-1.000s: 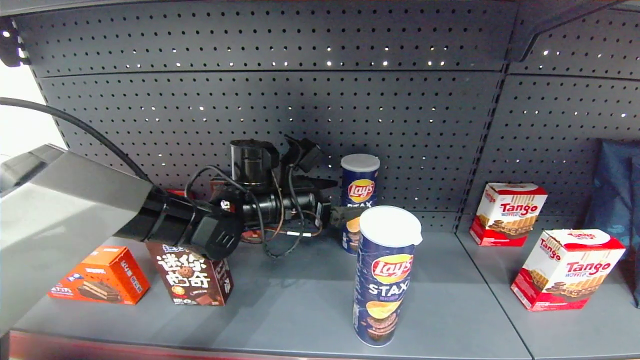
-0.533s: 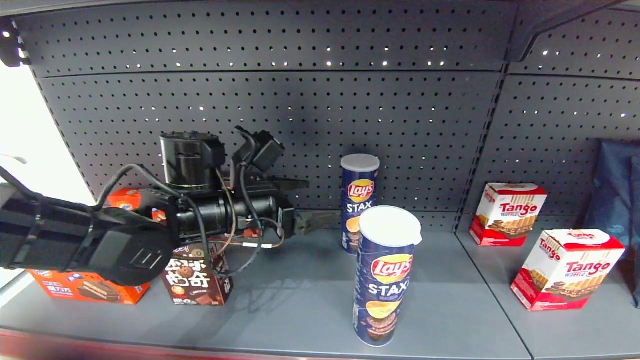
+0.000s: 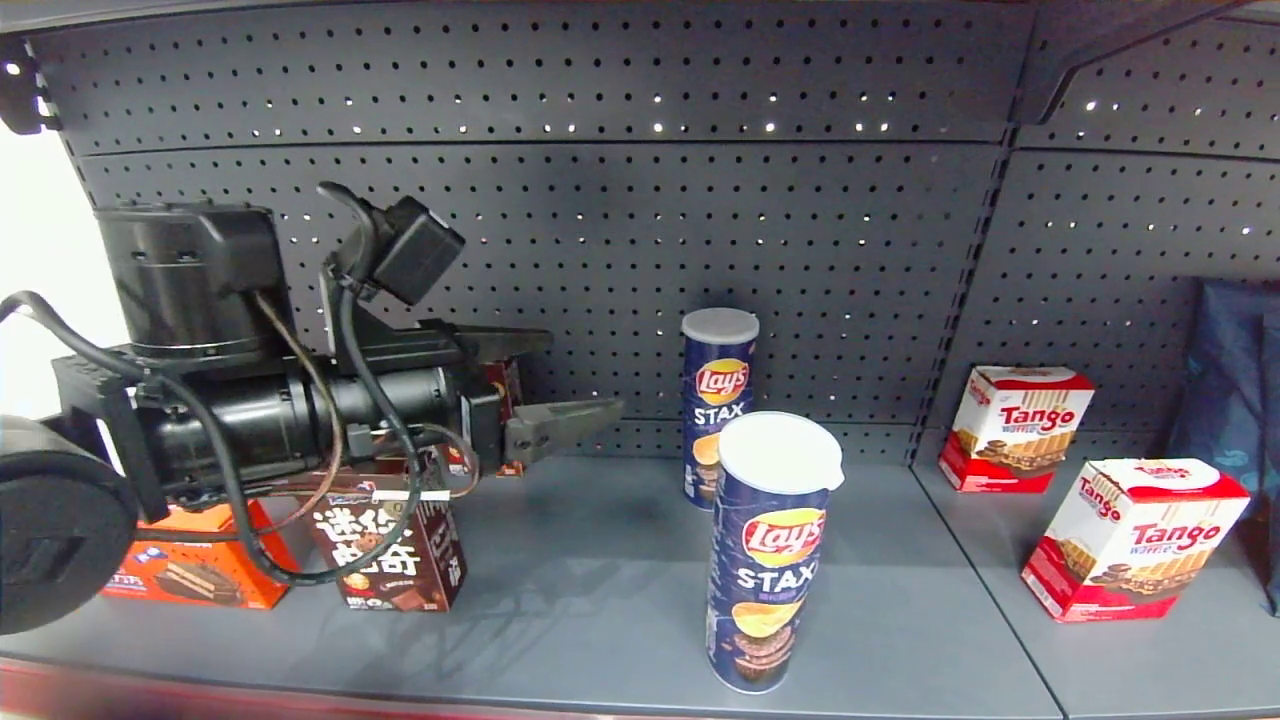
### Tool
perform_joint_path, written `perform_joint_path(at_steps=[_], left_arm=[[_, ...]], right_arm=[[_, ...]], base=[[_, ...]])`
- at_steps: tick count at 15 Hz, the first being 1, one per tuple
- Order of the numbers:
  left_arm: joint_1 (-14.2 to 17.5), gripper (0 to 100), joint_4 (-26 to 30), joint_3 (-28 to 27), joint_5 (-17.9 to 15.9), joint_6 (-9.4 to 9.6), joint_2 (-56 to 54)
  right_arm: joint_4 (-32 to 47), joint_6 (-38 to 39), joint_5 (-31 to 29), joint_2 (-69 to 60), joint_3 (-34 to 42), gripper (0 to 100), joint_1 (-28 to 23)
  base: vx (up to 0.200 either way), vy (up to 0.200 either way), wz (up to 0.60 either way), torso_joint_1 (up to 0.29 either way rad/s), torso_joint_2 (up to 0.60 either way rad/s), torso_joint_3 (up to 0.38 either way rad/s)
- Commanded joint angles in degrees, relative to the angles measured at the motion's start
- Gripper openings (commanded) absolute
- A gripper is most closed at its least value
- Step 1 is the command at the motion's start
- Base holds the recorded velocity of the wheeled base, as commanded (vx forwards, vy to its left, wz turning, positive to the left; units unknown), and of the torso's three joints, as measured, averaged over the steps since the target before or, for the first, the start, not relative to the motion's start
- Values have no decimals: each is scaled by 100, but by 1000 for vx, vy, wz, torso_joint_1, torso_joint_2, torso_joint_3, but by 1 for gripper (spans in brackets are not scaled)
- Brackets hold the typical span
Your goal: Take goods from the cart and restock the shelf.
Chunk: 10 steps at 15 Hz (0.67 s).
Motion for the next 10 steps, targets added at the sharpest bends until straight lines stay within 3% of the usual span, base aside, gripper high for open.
perform_joint_path(at_steps=[1, 4, 5, 8, 10], left_arm=[[-38, 100, 522, 4, 439, 3, -832], [-108, 100, 1102, 145, 1054, 39, -1552], [-205, 100, 1119, 294, 1379, 39, -1711], [-302, 100, 1110, 523, 1880, 39, -1957], [-293, 100, 1128, 549, 1889, 39, -2097]], right_arm=[[-1, 8, -2, 3, 8, 100, 2], [16, 236, 165, 3, -1, 100, 2], [34, 245, 174, 3, -1, 100, 2], [34, 227, 165, 11, -124, 100, 2], [289, 236, 288, 943, -1301, 100, 195]], base=[[0, 0, 0, 0, 0, 0], [0, 0, 0, 0, 0, 0], [0, 0, 0, 0, 0, 0], [0, 0, 0, 0, 0, 0], [0, 0, 0, 0, 0, 0]])
